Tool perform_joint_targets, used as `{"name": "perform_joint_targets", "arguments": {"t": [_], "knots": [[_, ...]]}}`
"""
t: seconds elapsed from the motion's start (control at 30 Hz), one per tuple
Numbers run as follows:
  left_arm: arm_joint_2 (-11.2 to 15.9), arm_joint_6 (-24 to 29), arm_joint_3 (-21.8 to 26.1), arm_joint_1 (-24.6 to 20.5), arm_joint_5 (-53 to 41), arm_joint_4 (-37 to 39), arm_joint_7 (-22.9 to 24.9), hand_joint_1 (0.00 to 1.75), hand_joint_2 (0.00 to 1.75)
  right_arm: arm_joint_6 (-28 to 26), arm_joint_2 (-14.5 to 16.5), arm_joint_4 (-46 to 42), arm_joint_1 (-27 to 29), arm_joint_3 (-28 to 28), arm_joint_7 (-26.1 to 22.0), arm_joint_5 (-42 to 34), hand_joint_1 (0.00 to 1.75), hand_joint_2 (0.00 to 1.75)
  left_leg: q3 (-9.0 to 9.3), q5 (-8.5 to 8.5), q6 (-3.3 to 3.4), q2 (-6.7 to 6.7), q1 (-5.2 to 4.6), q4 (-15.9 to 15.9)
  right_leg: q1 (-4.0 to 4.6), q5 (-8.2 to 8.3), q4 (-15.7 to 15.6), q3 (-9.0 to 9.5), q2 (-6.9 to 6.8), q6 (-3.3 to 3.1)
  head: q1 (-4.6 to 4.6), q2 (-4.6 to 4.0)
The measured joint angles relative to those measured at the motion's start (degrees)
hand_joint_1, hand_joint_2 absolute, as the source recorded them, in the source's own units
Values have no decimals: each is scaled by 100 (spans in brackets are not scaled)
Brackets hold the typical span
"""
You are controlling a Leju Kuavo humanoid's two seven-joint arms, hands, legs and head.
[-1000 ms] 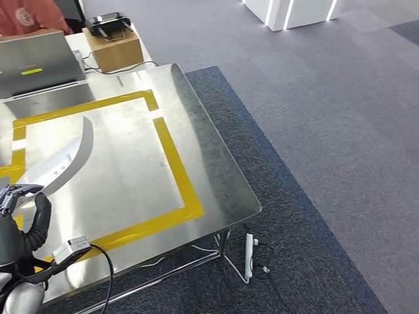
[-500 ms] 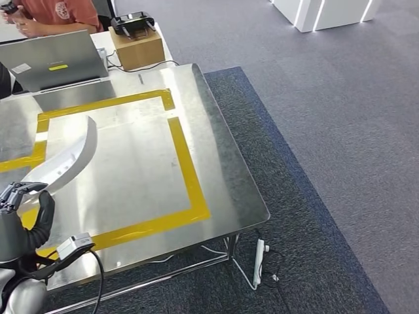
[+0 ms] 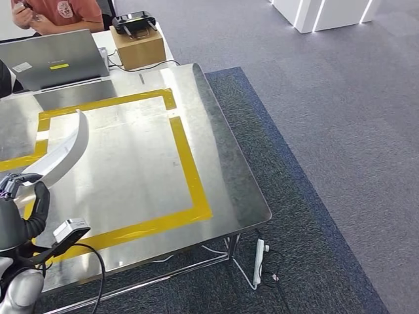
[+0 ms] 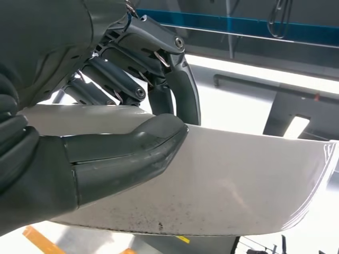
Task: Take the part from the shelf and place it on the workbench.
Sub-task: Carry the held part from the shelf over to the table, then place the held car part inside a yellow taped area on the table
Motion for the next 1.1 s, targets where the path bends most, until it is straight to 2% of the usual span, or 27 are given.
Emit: {"name": "perform_joint_targets", "arguments": {"t": [0.4,0.47,0.53,0.57,0.6,0.7,0.73,0.77,0.8,0.83,0.87,0.9,0.93,1.0,1.03,1.1], "knots": [[33,0,20,-58,-137,152,-21,175,175,25,-2,-2,-4,97,-17,87,0,175,0,-1,2,0,-10,6,-11,1,-5,5,0,2,-1,0],[37,1,26,-60,-141,157,-35,175,175,26,-1,-2,-6,115,-17,89,0,175,2,-9,51,-1,-24,12,-30,21,-46,17,-4,40,-5,0],[44,2,37,-62,-146,158,-69,175,175,28,-2,-2,-9,128,-16,92,0,175,73,45,130,5,-8,-114,-27,28,-93,42,-18,86,-8,-1],[45,3,42,-67,-149,158,-89,175,175,29,-3,-2,-12,131,-16,96,0,175,122,90,157,11,14,-211,-14,-31,-32,16,-35,94,-4,-1],[44,3,44,-71,-150,158,-105,175,175,30,-4,-2,-18,132,-17,97,0,175,165,131,171,15,40,-293,-4,-145,140,-63,-54,103,7,-1],[38,2,46,-55,-151,162,-121,175,175,31,-18,-2,-44,134,-28,93,0,175,181,149,164,18,72,-331,-32,-627,1166,-563,-95,168,31,-1],[34,2,46,-46,-151,164,-122,175,175,31,-25,-2,-58,134,-30,92,0,175,180,140,146,12,85,-322,-49,-666,1378,-668,-100,198,31,0],[30,2,45,-40,-151,167,-123,175,175,29,-32,-2,-69,134,-28,92,0,175,180,126,120,-2,105,-305,-67,-592,1373,-668,-101,228,31,0],[25,2,45,-38,-151,168,-124,175,175,26,-36,-2,-75,134,-23,95,0,175,179,104,81,-23,132,-274,-92,-423,1151,-556,-96,264,31,0],[21,2,45,-38,-151,169,-125,175,175,23,-39,-2,-69,135,-16,97,0,175,174,70,27,-53,165,-221,-129,-229,769,-364,-62,310,32,0],[22,3,48,-40,-151,168,-125,175,175,22,-36,-3,-60,137,-9,100,0,175,154,29,-35,-86,181,-153,-151,-109,417,-180,16,349,47,-1],[22,3,51,-41,-151,168,-125,175,175,21,-33,-3,-51,140,-5,103,0,175,124,-4,-93,-118,189,-84,-169,-43,167,-40,70,336,62,-1],[24,4,54,-45,-151,167,-125,175,175,19,-31,-4,-38,143,0,103,0,175,90,-23,-140,-147,189,-32,-171,-42,51,30,113,301,67,-1],[27,6,57,-41,-152,167,-125,175,175,15,-29,-4,-18,147,4,103,0,175,41,-12,-195,-201,188,-2,-155,-62,90,31,76,170,60,0],[30,7,57,-37,-152,167,-125,175,175,14,-30,-4,-12,149,5,102,0,175,29,-18,-214,-179,193,13,-153,-57,101,24,38,127,47,0],[35,7,58,-46,-152,167,-125,175,175,13,-31,-4,-10,155,5,103,0,175,-91,-176,-241,28,182,277,-147,-50,104,23,-57,43,15,0]]}}
